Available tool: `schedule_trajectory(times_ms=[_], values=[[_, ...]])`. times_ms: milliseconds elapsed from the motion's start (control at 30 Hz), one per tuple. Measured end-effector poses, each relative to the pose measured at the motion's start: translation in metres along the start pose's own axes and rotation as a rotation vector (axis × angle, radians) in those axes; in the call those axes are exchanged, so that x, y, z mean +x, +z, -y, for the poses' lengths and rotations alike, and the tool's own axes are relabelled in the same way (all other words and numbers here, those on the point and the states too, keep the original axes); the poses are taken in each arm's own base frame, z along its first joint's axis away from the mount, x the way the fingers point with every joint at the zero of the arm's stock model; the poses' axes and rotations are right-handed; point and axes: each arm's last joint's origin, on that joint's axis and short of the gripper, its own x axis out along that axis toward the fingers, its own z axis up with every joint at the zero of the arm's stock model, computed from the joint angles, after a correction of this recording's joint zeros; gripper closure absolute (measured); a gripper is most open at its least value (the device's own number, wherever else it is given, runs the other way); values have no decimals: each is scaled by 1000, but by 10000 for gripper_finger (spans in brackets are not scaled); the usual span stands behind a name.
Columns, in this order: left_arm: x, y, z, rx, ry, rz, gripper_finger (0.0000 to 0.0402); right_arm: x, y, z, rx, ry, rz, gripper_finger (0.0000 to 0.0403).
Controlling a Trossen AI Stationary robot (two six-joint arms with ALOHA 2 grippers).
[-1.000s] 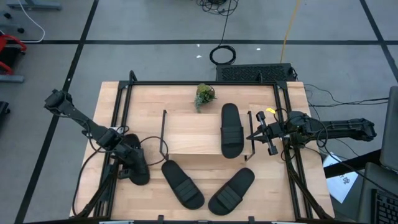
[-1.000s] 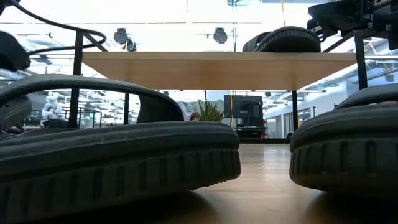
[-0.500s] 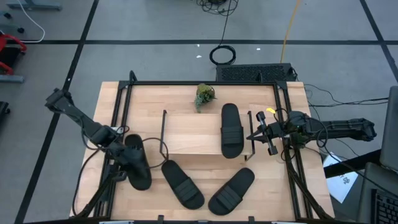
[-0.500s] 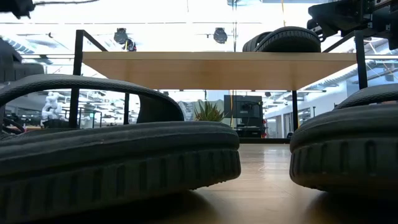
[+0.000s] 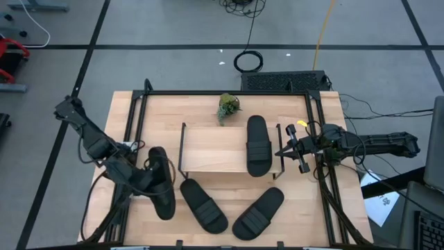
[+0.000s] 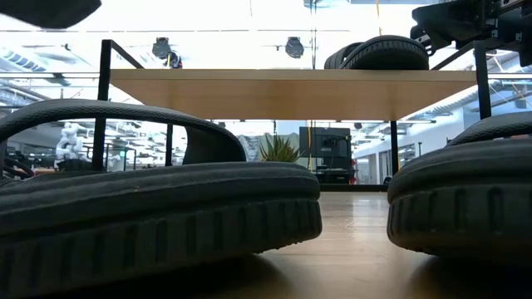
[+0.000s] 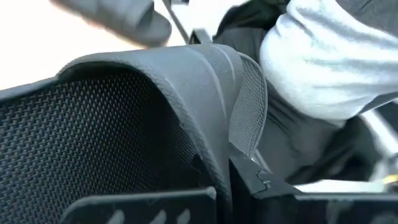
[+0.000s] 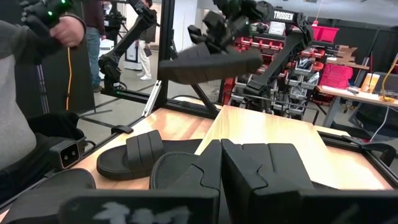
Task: Pick and place slides into the shelf
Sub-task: Put the black slide on the shelf
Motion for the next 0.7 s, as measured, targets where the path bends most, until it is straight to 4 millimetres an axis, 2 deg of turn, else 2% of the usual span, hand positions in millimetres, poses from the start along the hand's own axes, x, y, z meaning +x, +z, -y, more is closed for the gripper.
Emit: schedule_trajectory(times_ms=[167,467,700], values=[[0,13,5,232,44,47,400,0,0,0,-2,0,0,403],[4,29,8,568,15,175,401,0,0,0,-4,0,3,403],[1,43,-7,739,86,268,401,0,0,0,-7,-1,3,403]])
